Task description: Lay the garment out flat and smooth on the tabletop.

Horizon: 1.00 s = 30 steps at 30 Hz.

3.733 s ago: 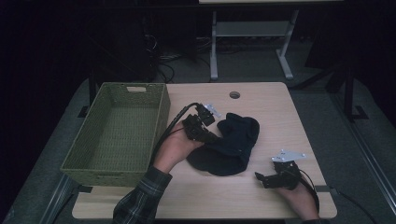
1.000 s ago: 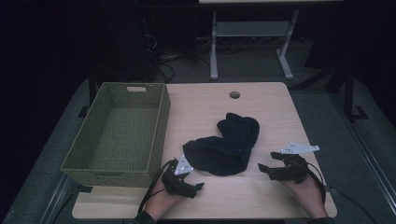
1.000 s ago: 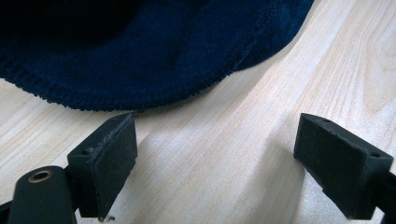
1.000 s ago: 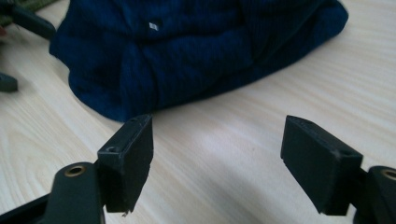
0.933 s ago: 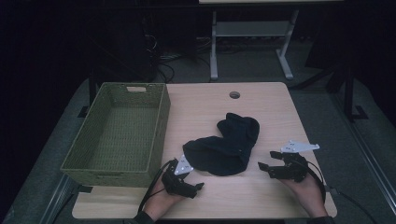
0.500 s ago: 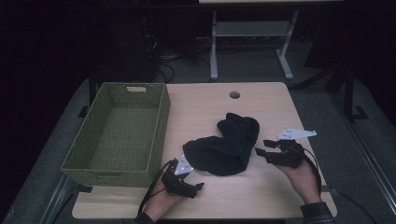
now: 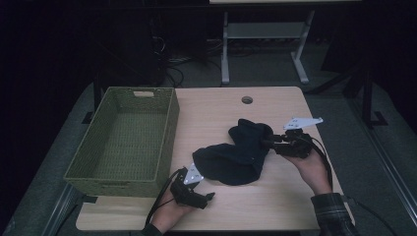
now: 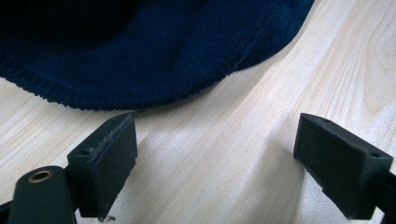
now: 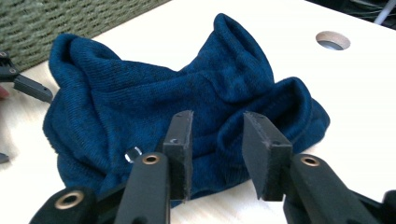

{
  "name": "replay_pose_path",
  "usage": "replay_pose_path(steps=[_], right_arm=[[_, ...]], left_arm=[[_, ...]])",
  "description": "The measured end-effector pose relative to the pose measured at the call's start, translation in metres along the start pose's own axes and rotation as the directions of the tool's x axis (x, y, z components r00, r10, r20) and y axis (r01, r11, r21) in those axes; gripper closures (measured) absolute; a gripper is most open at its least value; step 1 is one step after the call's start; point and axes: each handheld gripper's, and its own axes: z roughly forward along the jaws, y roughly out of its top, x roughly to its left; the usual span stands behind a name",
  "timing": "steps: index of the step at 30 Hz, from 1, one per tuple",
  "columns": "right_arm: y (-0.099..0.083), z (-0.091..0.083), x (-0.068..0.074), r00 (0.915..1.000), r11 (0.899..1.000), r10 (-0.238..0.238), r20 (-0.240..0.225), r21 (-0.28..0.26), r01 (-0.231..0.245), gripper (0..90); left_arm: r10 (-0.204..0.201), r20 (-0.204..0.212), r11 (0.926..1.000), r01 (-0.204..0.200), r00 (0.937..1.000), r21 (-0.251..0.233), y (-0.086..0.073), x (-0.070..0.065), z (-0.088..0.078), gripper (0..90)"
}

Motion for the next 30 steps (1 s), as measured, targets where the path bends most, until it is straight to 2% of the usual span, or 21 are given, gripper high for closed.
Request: replay_pose_path(steps=[10, 13, 16, 19, 30], right_arm=[[-0.001, 0.027, -0.006, 0.9996, 0.997, -0.018, 0.02, 0.08, 0.016, 67.4], [-0.002, 0.034, -0.008, 0.9986, 0.994, -0.036, 0.04, 0.108, 0.031, 72.2], [-0.002, 0.037, -0.009, 0.9987, 0.992, -0.033, 0.038, 0.12, 0.028, 81.4], [-0.001, 0.038, -0.01, 0.999, 0.993, -0.027, 0.036, 0.118, 0.022, 85.7], [0.022, 0.019, -0.011, 0.9977, 0.997, -0.042, 0.054, 0.073, 0.038, 86.6]], left_arm=[[0.002, -0.001, 1.0, -0.002, 1.0, 0.003, 0.0, 0.0, 0.0, 13.0], [0.002, -0.001, 1.0, -0.002, 1.0, 0.003, 0.0, 0.0, 0.0, 13.0], [0.002, -0.001, 1.0, -0.002, 1.0, 0.003, 0.0, 0.0, 0.0, 13.0], [0.002, -0.001, 1.0, -0.002, 1.0, 0.003, 0.0, 0.0, 0.0, 13.0], [0.002, 0.0, 1.0, -0.002, 1.0, 0.003, 0.0, 0.0, 0.0, 13.0]])
